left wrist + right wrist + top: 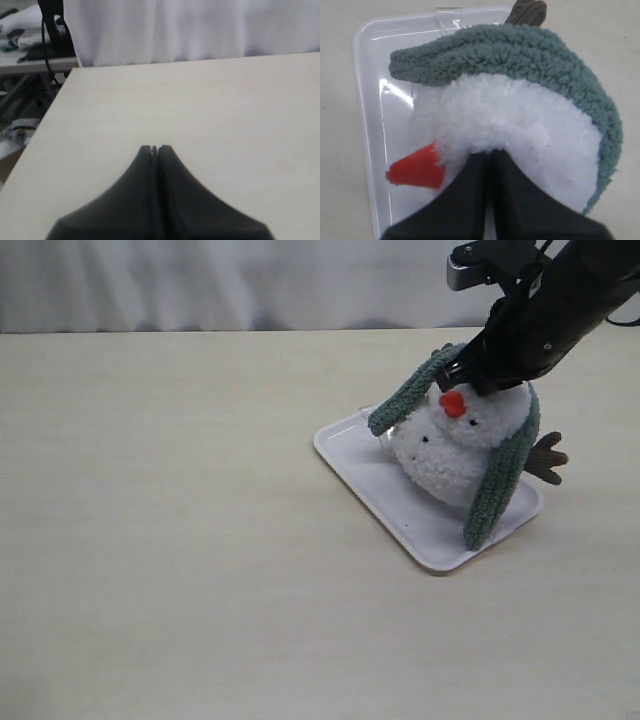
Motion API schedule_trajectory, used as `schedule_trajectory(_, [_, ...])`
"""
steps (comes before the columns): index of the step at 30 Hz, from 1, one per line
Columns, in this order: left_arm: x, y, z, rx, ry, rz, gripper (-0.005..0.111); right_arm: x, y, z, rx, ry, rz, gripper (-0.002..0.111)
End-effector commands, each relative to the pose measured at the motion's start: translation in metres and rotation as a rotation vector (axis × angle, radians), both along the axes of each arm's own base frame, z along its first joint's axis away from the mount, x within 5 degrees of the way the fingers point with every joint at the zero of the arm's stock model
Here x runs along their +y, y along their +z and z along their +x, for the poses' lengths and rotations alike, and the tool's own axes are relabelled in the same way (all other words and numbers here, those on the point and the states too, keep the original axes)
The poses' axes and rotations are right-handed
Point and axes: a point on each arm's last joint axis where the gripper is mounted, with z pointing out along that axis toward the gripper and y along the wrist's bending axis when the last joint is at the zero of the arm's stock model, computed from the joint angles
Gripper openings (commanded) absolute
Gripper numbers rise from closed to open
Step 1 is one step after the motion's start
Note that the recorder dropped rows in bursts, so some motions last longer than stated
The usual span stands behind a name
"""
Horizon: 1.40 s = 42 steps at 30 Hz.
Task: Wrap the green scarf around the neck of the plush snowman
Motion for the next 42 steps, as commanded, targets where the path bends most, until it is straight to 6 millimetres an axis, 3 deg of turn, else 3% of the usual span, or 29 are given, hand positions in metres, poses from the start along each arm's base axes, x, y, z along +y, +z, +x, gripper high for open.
schedule_trajectory(1, [-0.001,0.019,0.003,-0.223,-0.008,-0.001,0.000,0.003,-0.008,-0.007,0.067,0.035,0.020,0.004])
schedule_trajectory(10, [0.001,0.060,-0.005,-0.683,-0.005,-0.116,0.000,0.006,-0.009,-0.011,0.107,0.088,0.034,0.004])
schedule_trajectory(14, [0.000,0.075,-0.014,-0.874,-0.100,-0.543,0.000,0.005,-0.010,-0.012,0.120,0.089,0.030,0.004])
schedule_trajectory(15, [-0.001,0.077,-0.016,-0.898,-0.133,-0.582,0.000,0.005,-0.010,-0.012,0.120,0.089,0.030,0.004])
schedule_trajectory(17, [-0.010,0.079,-0.015,-0.885,-0.233,-0.551,0.000,0.005,-0.010,-0.012,0.118,0.089,0.030,0.004])
schedule_trajectory(21, [-0.034,0.098,0.000,-0.732,-0.441,-0.324,0.000,0.005,-0.009,-0.011,0.107,0.088,0.032,0.004])
schedule_trajectory(26, [-0.059,0.117,0.046,-0.533,-0.755,-0.218,0.000,0.005,-0.009,-0.010,0.097,0.089,0.028,0.004])
schedule_trajectory(29, [-0.074,0.112,0.081,-0.412,-0.988,-0.075,0.000,0.005,-0.009,-0.010,0.096,0.090,0.026,0.004])
schedule_trajectory(33, [-0.085,0.085,0.142,-0.268,-1.059,-0.077,0.000,0.005,-0.009,-0.010,0.094,0.090,0.026,0.004])
schedule_trajectory(39, [-0.146,0.036,0.213,-0.217,-1.249,0.088,0.000,0.005,-0.009,-0.010,0.092,0.090,0.027,0.004])
schedule_trajectory(42, [-0.178,0.015,0.242,-0.280,-1.324,0.265,0.009,0.004,-0.009,-0.010,0.089,0.096,0.008,0.004])
